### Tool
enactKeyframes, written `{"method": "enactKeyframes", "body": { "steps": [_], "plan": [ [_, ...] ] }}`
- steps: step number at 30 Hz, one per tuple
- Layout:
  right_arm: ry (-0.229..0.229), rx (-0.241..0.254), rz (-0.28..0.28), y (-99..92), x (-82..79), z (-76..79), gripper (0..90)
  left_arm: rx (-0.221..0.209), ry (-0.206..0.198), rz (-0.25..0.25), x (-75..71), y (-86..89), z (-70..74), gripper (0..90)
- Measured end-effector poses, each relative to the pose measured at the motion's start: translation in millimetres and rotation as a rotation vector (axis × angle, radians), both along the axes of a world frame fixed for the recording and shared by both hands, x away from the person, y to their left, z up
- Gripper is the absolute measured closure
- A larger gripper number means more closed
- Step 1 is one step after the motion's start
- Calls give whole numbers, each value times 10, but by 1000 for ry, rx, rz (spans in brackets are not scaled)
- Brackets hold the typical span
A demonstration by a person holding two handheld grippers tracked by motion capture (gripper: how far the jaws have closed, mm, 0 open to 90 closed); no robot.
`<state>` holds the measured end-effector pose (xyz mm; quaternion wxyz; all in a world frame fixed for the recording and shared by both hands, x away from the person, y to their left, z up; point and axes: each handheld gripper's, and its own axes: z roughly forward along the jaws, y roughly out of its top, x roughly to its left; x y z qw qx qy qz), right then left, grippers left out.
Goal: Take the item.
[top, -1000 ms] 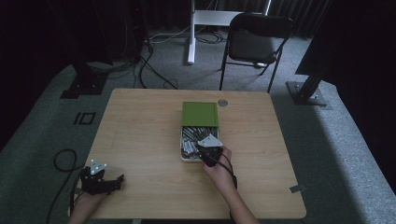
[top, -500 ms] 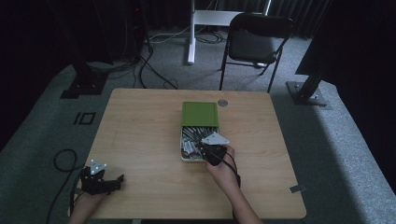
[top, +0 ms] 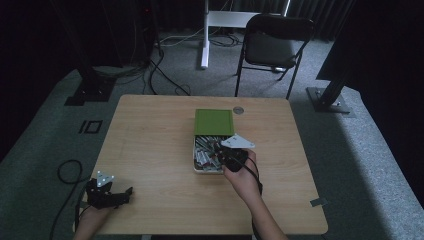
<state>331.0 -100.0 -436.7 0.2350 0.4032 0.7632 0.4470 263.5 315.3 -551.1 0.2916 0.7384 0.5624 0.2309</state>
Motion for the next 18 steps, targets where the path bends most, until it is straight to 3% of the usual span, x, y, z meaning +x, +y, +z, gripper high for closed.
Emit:
{"method": "enactKeyframes", "body": {
  "steps": [10,18],
  "plan": [
    [-50,22,-45,-189,67,238,863,1,0,0,0,0,0,14],
    [-69,29,-103,-430,113,326,863,1,0,0,0,0,0,14]
  ]
}}
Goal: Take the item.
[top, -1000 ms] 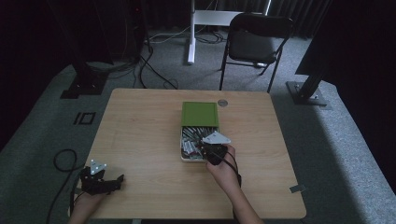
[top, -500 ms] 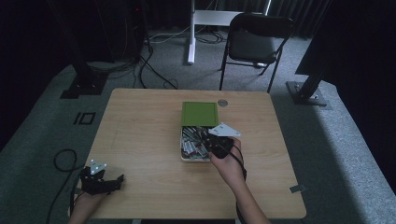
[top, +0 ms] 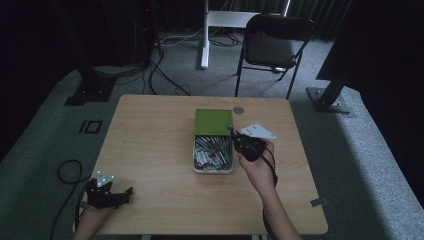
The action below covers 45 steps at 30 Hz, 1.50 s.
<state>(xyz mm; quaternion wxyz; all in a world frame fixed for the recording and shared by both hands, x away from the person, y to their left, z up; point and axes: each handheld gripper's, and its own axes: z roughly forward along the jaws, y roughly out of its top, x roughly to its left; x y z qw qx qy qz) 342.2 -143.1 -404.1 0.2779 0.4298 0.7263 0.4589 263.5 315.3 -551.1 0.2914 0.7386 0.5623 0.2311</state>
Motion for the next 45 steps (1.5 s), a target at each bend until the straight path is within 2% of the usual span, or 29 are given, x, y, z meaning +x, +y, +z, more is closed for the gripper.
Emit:
{"method": "enactKeyframes", "body": {
  "steps": [10,24,30,45],
  "plan": [
    [9,-12,-78,-304,45,-48,863,1,1,-1,-1,1,1,14],
    [36,-53,-192,-693,122,-300,864,-1,0,1,-1,-1,0,14],
    [49,-47,-239,-846,160,-414,863,-1,1,0,-1,0,0,14],
    [86,-88,-297,-1068,276,-683,864,-1,1,0,-1,0,0,14]
  ]
}}
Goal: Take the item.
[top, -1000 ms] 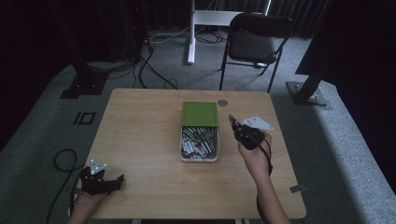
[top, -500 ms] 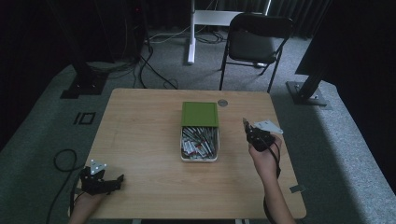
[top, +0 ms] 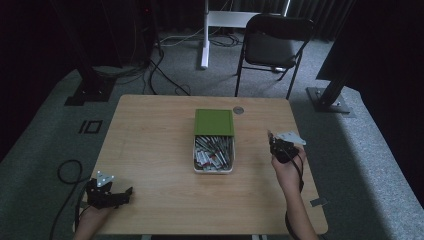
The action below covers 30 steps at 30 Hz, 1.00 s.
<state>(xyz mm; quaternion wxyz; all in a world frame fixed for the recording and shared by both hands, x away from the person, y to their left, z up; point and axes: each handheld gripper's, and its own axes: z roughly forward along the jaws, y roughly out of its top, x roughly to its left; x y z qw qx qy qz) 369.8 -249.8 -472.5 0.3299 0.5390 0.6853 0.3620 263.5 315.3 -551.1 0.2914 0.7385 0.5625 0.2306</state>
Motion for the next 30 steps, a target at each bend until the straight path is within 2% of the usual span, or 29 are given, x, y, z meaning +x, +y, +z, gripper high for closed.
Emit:
{"method": "enactKeyframes", "body": {
  "steps": [13,19,30],
  "plan": [
    [63,-41,-28,-17,112,-318,863,0,0,0,0,0,0,14],
    [97,-36,-19,42,144,-457,863,0,0,0,0,0,0,14],
    [113,5,17,237,125,-547,842,0,0,0,0,0,0,14]
  ]
}}
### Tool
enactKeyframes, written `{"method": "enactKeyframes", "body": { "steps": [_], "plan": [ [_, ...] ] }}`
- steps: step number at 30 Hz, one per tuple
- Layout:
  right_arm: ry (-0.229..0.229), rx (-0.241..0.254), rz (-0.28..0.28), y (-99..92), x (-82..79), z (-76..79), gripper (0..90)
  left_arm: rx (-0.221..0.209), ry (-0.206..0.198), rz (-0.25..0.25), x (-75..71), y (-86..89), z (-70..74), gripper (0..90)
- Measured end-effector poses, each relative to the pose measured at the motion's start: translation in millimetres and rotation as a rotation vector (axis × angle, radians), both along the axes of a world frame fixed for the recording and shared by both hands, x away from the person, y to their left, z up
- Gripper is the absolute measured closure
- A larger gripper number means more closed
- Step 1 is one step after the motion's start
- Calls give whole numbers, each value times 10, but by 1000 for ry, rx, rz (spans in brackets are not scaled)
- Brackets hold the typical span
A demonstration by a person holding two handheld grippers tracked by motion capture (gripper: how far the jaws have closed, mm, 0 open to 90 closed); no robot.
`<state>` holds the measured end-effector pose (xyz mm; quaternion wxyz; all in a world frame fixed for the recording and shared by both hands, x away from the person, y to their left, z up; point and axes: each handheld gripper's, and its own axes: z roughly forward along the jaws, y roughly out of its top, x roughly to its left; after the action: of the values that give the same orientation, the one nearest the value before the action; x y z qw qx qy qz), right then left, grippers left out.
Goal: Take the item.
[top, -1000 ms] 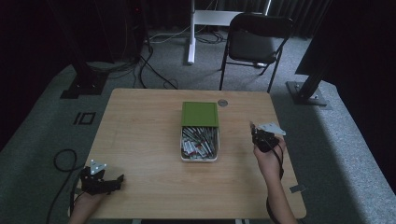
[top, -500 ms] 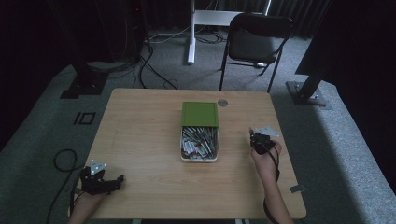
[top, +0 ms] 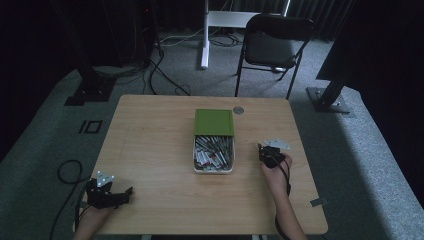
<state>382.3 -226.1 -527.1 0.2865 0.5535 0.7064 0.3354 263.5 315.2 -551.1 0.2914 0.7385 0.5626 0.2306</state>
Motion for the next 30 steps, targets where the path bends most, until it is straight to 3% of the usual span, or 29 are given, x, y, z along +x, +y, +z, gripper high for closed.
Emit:
{"method": "enactKeyframes", "body": {
  "steps": [6,8,11,16,21,30],
  "plan": [
    [6,18,31,144,-18,-81,799,0,0,0,0,0,0,14],
    [5,20,40,182,-29,-86,759,0,0,0,0,0,0,14],
    [6,72,75,213,-49,-104,691,0,0,0,0,0,0,14],
    [4,109,139,250,-89,-148,591,0,0,0,0,0,0,14],
    [-23,138,176,253,-159,-130,475,0,0,0,0,0,0,14],
    [-43,149,150,140,-251,-90,383,0,0,0,0,0,0,14]
  ]
}}
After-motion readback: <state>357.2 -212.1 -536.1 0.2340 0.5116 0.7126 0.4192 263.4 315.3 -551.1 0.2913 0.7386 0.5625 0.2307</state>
